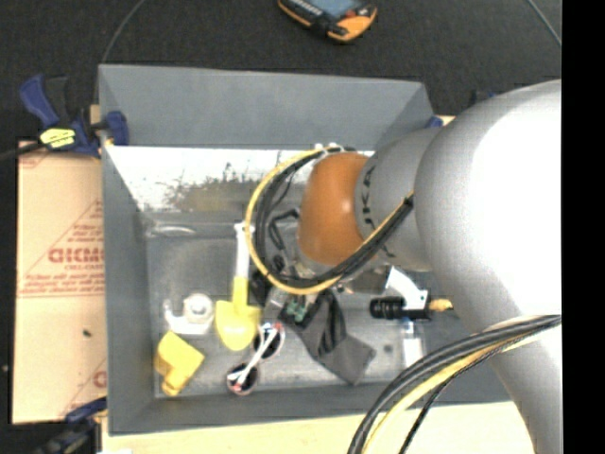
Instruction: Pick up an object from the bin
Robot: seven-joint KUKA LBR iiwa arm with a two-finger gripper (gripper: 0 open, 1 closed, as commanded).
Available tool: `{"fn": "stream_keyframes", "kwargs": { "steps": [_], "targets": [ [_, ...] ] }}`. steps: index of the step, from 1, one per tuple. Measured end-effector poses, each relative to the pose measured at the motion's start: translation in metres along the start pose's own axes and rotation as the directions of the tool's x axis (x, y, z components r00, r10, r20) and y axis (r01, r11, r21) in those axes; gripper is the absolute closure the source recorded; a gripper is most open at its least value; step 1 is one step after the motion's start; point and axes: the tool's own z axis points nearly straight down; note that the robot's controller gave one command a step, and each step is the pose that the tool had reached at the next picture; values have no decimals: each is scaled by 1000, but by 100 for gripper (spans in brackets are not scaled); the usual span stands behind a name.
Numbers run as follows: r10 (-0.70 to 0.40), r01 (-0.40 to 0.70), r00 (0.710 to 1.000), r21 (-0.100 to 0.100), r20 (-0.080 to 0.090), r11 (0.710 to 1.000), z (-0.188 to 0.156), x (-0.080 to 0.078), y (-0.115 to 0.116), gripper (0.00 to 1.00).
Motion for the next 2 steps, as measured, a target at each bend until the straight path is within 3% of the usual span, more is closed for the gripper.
{"fn": "stream_keyframes", "kwargs": {
  "steps": [2],
  "targets": [
    [-1, 1, 1000, 1, 0, 1000, -2, 0, -1, 100]
  ]
}}
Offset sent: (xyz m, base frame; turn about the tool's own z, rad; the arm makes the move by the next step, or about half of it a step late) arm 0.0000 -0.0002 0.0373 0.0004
